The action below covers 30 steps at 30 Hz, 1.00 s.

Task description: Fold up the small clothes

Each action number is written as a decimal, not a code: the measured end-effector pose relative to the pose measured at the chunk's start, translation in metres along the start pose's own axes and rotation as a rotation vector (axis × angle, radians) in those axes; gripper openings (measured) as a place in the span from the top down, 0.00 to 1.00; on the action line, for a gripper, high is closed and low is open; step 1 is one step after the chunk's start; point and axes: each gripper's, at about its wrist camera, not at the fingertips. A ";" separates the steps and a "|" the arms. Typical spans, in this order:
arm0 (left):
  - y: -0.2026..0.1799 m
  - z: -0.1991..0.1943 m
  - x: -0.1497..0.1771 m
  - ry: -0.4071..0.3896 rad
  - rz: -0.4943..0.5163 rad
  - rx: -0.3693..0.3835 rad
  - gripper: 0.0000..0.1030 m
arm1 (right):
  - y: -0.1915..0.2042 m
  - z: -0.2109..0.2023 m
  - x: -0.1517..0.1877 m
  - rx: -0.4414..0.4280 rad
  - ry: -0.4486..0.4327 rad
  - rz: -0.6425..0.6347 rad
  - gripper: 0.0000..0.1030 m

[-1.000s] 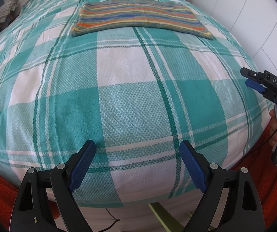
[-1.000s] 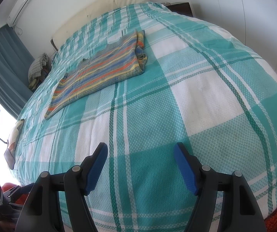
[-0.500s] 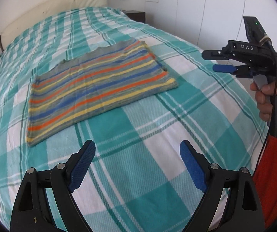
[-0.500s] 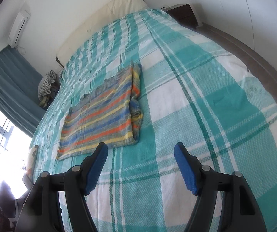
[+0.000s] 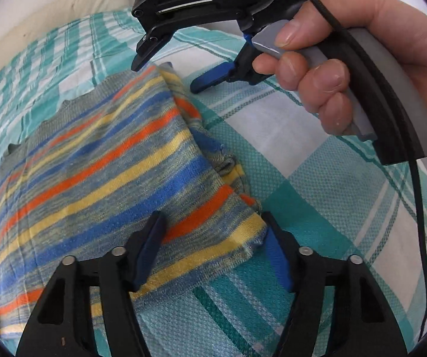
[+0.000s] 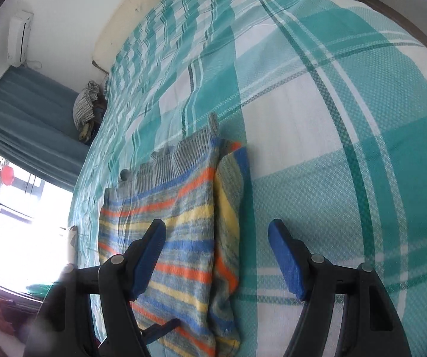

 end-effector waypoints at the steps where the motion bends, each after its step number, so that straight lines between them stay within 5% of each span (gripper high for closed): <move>1: 0.003 0.000 -0.002 -0.002 -0.021 -0.004 0.89 | 0.000 0.010 -0.006 -0.011 0.003 0.016 0.34; 3: 0.017 -0.010 -0.002 -0.021 -0.105 0.052 0.91 | 0.007 0.027 -0.016 0.016 0.010 0.009 0.80; 4: 0.027 -0.021 0.000 -0.044 -0.157 0.069 0.91 | 0.016 0.030 -0.019 0.081 -0.006 -0.016 0.92; 6: 0.051 -0.049 0.008 -0.103 -0.254 0.081 0.91 | 0.041 0.030 -0.024 0.120 -0.032 -0.054 0.92; 10: 0.118 -0.108 0.040 -0.198 -0.445 0.072 0.91 | 0.119 0.030 -0.021 -0.009 -0.051 -0.172 0.92; 18: 0.243 -0.127 0.126 -0.149 -0.770 -0.046 0.89 | 0.262 0.151 0.017 -0.070 0.078 -0.369 0.92; 21: 0.267 -0.112 0.149 -0.056 -0.839 -0.097 0.70 | 0.283 0.204 0.040 -0.084 0.131 -0.381 0.81; 23: 0.274 -0.123 0.160 -0.068 -0.870 -0.055 0.62 | 0.284 0.219 0.051 -0.079 0.148 -0.343 0.62; 24: 0.276 -0.135 0.164 -0.078 -0.873 -0.075 0.45 | 0.281 0.215 0.055 -0.092 0.125 -0.320 0.62; 27: 0.270 -0.165 0.167 -0.175 -0.851 -0.091 0.21 | 0.274 0.177 0.066 -0.128 0.068 -0.330 0.62; 30: 0.268 -0.165 0.152 -0.218 -0.807 -0.059 0.18 | 0.268 0.124 0.092 -0.049 0.007 -0.469 0.62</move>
Point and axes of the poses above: each gripper's, at about its wrist camera, not at the fingertips, and z roughly the way its jaws point, y to its left, x to its underside, and after that the axes turned 1 degree about x, right-handed
